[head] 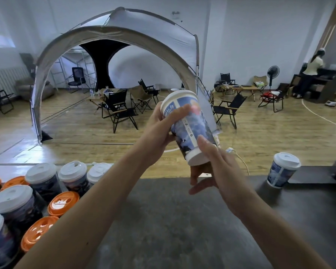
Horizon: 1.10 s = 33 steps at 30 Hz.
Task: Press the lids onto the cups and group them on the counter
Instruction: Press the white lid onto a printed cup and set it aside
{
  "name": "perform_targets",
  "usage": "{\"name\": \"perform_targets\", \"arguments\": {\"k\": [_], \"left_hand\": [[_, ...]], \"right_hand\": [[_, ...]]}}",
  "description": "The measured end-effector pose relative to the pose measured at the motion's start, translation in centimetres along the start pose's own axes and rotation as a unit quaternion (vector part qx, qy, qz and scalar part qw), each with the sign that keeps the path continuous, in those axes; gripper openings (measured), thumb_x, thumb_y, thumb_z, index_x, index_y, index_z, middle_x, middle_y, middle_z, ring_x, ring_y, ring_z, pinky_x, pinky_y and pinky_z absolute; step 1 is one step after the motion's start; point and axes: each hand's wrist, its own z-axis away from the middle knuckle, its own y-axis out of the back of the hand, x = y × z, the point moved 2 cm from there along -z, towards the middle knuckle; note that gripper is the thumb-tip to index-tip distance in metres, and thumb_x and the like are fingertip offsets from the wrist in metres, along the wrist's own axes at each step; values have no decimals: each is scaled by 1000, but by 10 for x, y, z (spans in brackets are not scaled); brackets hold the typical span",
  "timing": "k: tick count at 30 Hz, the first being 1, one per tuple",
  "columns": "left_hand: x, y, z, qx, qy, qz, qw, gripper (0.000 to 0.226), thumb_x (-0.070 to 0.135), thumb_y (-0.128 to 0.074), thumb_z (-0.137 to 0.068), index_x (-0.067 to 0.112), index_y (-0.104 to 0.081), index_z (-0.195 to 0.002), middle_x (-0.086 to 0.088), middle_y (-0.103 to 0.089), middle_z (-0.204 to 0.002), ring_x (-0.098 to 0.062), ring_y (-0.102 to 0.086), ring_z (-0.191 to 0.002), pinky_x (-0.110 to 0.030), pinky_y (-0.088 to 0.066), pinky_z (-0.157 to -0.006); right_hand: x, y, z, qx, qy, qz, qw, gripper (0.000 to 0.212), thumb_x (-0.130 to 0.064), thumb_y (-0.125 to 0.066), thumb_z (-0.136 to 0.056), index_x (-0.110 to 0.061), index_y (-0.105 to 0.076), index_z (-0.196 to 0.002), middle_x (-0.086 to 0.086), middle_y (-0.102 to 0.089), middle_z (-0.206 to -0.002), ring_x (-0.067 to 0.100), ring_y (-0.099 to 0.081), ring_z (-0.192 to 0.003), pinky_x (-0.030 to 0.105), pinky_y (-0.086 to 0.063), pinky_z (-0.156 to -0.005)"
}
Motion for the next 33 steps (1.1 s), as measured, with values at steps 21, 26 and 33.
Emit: {"name": "perform_targets", "arguments": {"k": [21, 26, 33], "left_hand": [[-2, -3, 9, 11, 31, -54, 998, 74, 25, -85, -75, 21, -48, -139, -15, -66, -127, -31, -72, -108, -38, -60, -83], [-3, -3, 12, 14, 30, -59, 998, 79, 32, -88, -76, 18, -45, -140, -17, -66, -127, -31, -72, -107, -38, -60, -83], [-8, 1, 14, 27, 35, -26, 999, 66, 28, -79, -76, 16, -52, -135, -15, -70, -123, -30, -73, -106, -40, -61, -83]], "right_hand": [[11, -10, 0, -80, -134, -320, 934, 74, -67, -39, -92, 0, -63, -113, 9, -58, -71, 15, -51, -51, 24, -44, -39], [15, -13, 0, -50, -114, -272, 954, 68, -66, -45, -91, -4, -63, -114, 9, -58, -72, 15, -53, -54, 26, -47, -41], [19, -16, 1, -57, -105, -210, 970, 76, -73, -44, -86, -3, -63, -109, 13, -62, -73, 20, -57, -55, 32, -52, -43]]}}
